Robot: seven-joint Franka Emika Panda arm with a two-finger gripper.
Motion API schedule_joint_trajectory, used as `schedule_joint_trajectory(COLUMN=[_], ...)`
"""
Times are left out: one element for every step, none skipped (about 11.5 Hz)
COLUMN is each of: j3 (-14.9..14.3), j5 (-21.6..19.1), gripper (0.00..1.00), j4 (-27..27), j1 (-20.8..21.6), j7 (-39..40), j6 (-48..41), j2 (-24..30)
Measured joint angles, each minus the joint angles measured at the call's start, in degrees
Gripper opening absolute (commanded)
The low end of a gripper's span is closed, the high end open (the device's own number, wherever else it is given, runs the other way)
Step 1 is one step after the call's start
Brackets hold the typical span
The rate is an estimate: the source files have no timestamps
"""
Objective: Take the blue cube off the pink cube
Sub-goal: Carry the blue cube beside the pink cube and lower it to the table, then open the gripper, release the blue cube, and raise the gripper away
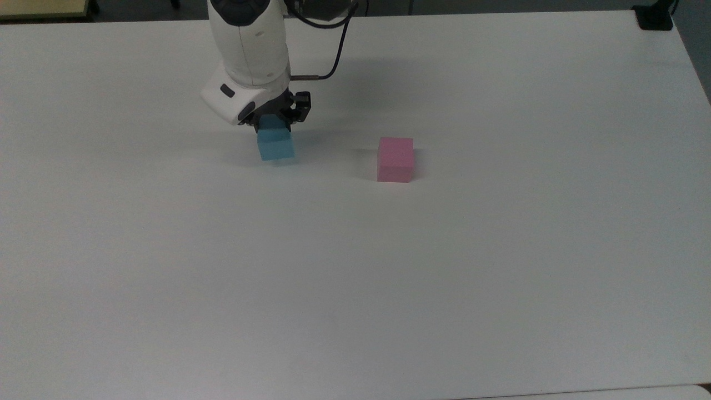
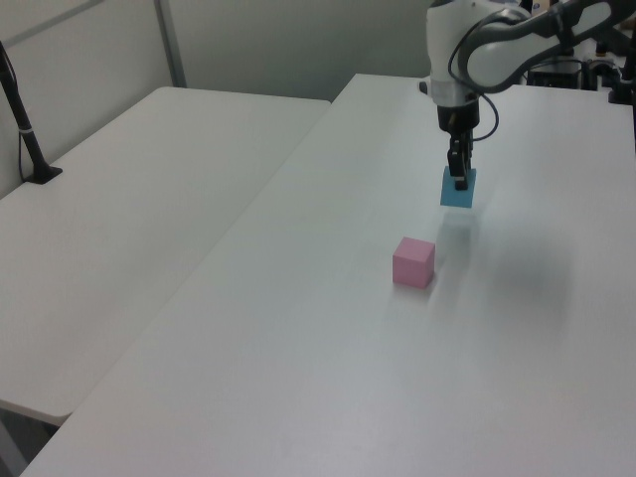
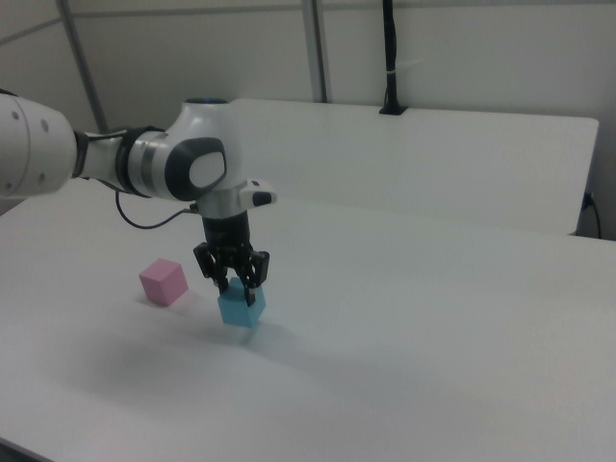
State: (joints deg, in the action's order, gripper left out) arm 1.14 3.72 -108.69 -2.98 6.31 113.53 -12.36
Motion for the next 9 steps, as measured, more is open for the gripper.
schedule_joint_trajectory(j3=[0.0, 0.0, 0.0, -0.02, -0.02, -0.02, -0.03, -0.05, -0.06], j5=[0.57, 1.1, 1.35, 1.36, 1.36, 1.36, 1.37, 1.37, 1.37], gripper=[0.6, 0.89, 1.0, 1.0, 1.0, 1.0, 1.0, 1.0, 1.0], j4=[-0.29, -0.32, -0.32, -0.31, -0.18, 0.17, 0.71, 1.55, 3.14], j1=[-0.15, -0.3, -0.55, -0.83, -1.08, -1.3, -1.42, -1.44, -1.45], j7=[0.0, 0.0, 0.0, 0.0, -0.59, -1.43, -2.32, -2.78, -3.27], j6=[1.6, 2.7, 3.28, 3.39, 3.39, 3.39, 3.37, 2.27, -0.53], j2=[-1.27, -2.4, -3.27, -3.62, -3.59, -3.45, -2.94, -1.74, 0.21])
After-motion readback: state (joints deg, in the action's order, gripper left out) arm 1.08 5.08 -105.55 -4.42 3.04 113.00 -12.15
